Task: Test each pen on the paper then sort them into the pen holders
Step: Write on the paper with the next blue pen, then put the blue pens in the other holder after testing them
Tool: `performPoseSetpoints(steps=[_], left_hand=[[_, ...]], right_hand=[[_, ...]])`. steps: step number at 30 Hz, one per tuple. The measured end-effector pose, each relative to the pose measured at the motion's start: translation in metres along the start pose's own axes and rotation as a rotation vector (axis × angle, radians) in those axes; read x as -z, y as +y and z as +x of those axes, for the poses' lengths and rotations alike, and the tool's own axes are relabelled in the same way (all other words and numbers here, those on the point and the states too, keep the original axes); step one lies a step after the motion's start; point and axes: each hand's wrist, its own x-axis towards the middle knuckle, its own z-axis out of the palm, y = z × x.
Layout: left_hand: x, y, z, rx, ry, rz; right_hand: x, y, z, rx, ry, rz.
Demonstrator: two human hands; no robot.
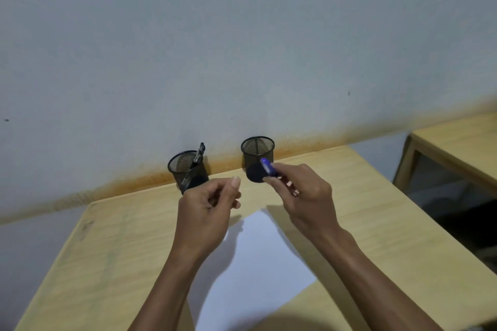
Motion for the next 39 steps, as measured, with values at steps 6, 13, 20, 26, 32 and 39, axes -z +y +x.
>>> performPoseSetpoints(steps=[6, 13, 20, 26, 32, 39], left_hand=[[-0.026, -0.034, 0.053, 0.015, 0.075, 0.168], [-0.071, -0.063, 0.117, 0.083, -0.016, 0.288], [-0.090, -0.072, 0.134, 0.034, -0.010, 0.241], [-0.087, -0.069, 0.133, -0.026, -0.004, 0.204], [-0.087, -0.067, 0.132, -0.035, -0.004, 0.195], [-0.086, -0.067, 0.131, -0.038, -0.018, 0.196]], right_hand=[[-0.006, 0.023, 0.046, -0.593, 0.140, 0.258], [-0.047, 0.059, 0.097, -0.758, 0.232, 0.365], [-0.090, 0.089, 0.079, -0.982, 0.058, 0.320], [-0.098, 0.090, 0.070, -1.046, 0.015, 0.268], [-0.096, 0.088, 0.069, -1.057, 0.030, 0.267], [-0.068, 0.089, 0.060, -1.040, 0.074, 0.258]])
